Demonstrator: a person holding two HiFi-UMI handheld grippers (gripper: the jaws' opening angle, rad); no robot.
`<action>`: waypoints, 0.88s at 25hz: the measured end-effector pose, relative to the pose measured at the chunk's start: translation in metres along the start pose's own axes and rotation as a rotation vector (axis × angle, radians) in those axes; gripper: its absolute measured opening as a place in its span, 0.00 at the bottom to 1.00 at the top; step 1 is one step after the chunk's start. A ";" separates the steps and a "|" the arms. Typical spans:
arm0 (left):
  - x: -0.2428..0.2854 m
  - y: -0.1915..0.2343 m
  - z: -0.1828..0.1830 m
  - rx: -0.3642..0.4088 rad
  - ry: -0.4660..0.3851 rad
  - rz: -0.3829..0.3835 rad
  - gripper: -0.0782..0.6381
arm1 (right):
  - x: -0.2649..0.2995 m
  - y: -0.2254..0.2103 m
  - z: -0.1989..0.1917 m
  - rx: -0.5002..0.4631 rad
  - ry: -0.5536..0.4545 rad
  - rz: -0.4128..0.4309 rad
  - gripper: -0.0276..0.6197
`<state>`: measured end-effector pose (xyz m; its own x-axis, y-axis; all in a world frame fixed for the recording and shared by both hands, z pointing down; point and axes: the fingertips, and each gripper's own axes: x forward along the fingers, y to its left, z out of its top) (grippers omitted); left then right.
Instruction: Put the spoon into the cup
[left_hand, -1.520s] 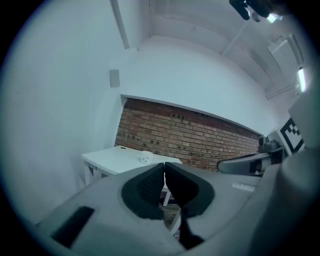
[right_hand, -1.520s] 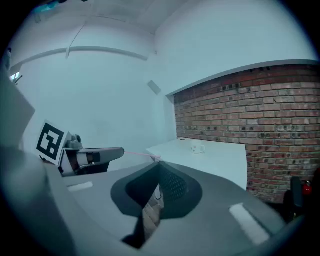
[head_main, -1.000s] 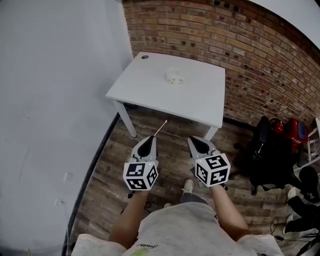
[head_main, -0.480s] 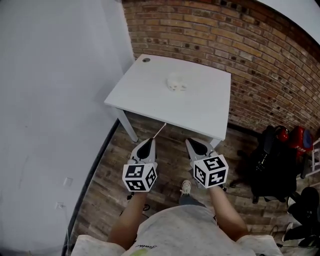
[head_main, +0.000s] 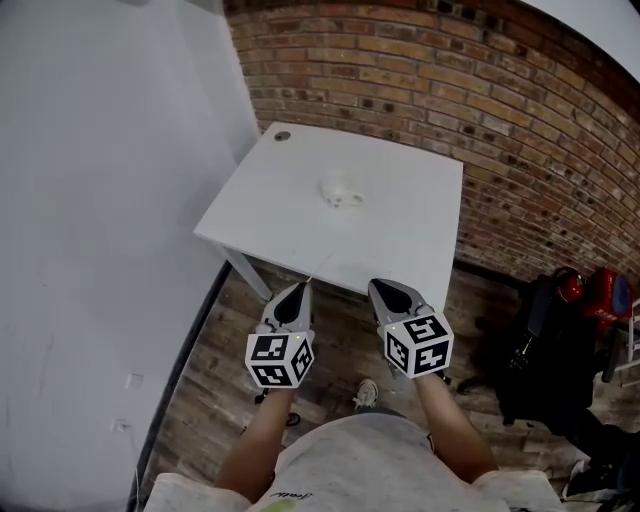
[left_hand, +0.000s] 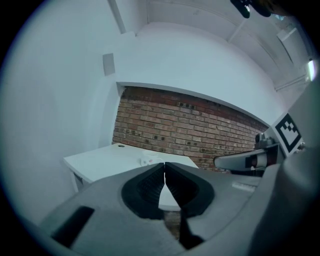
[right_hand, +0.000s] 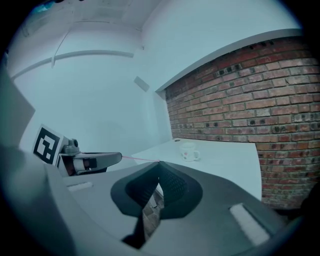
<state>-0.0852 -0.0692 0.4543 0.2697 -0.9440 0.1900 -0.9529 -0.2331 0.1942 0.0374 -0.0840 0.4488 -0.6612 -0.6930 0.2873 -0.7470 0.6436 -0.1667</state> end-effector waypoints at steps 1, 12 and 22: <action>0.008 -0.001 0.001 0.001 0.001 0.003 0.12 | 0.004 -0.008 0.002 0.001 0.000 0.003 0.06; 0.073 -0.013 0.011 0.017 0.026 0.057 0.12 | 0.034 -0.070 0.020 0.025 0.003 0.064 0.06; 0.104 -0.014 0.022 0.019 0.007 0.081 0.12 | 0.048 -0.095 0.032 0.012 0.001 0.087 0.06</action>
<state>-0.0470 -0.1691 0.4505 0.1927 -0.9582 0.2114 -0.9740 -0.1606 0.1597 0.0747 -0.1884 0.4485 -0.7234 -0.6346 0.2719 -0.6877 0.6973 -0.2022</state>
